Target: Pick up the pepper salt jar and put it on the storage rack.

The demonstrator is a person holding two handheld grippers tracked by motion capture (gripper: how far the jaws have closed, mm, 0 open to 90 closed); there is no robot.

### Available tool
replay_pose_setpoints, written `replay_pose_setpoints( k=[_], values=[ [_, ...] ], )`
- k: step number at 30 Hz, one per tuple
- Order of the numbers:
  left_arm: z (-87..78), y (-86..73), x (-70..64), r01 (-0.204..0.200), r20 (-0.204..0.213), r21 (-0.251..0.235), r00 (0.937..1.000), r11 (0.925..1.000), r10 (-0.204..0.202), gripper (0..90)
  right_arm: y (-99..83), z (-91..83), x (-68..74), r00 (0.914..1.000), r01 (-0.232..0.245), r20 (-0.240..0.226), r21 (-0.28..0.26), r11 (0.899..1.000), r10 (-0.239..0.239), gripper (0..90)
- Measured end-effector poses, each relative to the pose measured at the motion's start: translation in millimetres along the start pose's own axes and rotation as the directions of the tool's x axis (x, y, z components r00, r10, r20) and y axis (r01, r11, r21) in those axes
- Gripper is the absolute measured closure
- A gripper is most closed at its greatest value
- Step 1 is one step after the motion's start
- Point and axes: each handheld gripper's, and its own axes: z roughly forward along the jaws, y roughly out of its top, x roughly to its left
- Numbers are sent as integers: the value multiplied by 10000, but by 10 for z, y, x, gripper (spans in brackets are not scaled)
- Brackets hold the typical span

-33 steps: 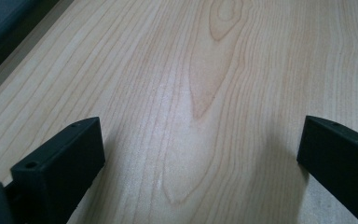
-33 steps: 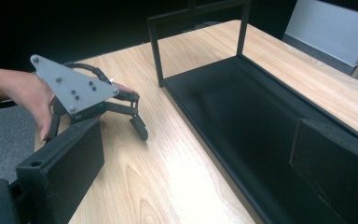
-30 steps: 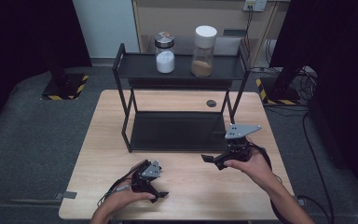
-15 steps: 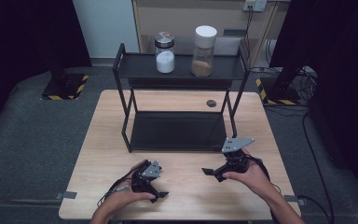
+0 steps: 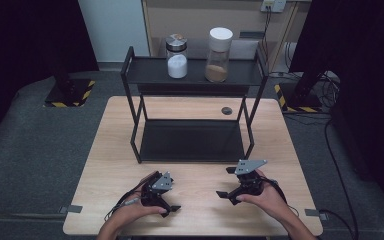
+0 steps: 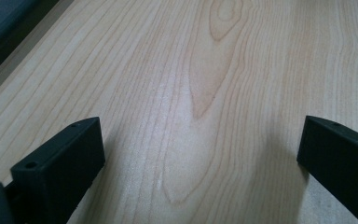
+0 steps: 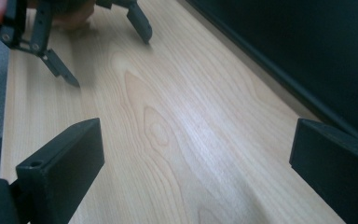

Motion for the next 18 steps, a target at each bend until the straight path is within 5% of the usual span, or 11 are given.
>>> replay_pose_setpoints(
  k=[18],
  values=[
    [-2, 6, 2, -25, 3, 45, 10000, 10000, 25, 0, -218, 125, 33, 9999, -86, 148, 699, 9975, 76, 40]
  ],
)
